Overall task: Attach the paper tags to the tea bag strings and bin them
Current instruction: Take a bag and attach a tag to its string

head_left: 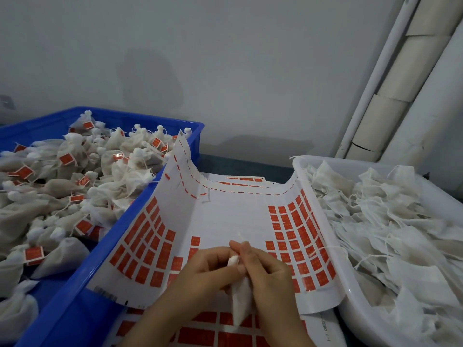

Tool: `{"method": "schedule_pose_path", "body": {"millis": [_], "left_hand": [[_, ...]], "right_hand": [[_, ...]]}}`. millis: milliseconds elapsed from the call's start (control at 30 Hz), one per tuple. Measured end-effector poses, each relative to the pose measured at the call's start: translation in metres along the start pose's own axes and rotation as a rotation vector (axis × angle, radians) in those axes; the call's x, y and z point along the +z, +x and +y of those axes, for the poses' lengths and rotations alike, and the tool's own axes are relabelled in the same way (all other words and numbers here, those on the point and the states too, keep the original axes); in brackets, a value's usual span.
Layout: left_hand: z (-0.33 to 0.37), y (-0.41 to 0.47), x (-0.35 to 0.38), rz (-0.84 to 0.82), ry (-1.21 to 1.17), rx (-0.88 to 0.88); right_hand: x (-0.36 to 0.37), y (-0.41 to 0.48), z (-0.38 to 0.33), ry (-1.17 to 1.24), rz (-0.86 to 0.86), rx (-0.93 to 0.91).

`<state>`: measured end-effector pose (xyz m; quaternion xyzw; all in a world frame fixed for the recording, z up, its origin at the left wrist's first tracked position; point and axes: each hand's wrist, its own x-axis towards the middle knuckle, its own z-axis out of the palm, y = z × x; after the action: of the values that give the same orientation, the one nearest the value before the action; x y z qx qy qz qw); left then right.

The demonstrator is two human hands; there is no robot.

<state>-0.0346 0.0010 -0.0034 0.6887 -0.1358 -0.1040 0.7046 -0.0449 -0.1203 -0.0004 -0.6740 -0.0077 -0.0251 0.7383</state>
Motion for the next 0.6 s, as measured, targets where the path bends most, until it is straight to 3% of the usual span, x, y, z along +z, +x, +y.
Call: {"method": "schedule_pose_path", "body": {"millis": [167,400,600], "left_hand": [[-0.003,0.003,0.001,0.141,-0.15,-0.021],[-0.002,0.001,0.0,0.04,-0.217,-0.06],[-0.003,0.0,0.003,0.069,-0.167,0.007]], "right_hand": [[0.002,0.001,0.0,-0.027,0.015,0.005],[-0.01,0.005,0.0,0.316,-0.142,0.111],[-0.01,0.008,0.005,0.306,-0.132,0.067]]}}
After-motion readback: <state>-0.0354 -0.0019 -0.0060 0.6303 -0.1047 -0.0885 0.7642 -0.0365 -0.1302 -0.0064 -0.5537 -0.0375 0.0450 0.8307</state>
